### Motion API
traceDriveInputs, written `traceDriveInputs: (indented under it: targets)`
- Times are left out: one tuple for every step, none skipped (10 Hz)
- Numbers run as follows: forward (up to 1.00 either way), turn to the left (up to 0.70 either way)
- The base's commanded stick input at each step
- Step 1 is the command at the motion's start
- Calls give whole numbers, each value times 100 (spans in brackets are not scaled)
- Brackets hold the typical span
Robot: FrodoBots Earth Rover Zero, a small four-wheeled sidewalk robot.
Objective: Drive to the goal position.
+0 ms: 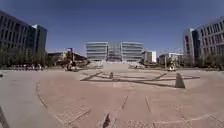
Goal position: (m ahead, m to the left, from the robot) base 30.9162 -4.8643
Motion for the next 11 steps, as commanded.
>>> traceDriveInputs:
  targets:
    - [70, -1]
    - [70, -1]
    - [70, -2]
    - [70, -3]
    - [70, -7]
    - [70, -1]
    - [70, -1]
    - [70, -1]
    - [70, -1]
    - [70, -1]
    - [70, -1]
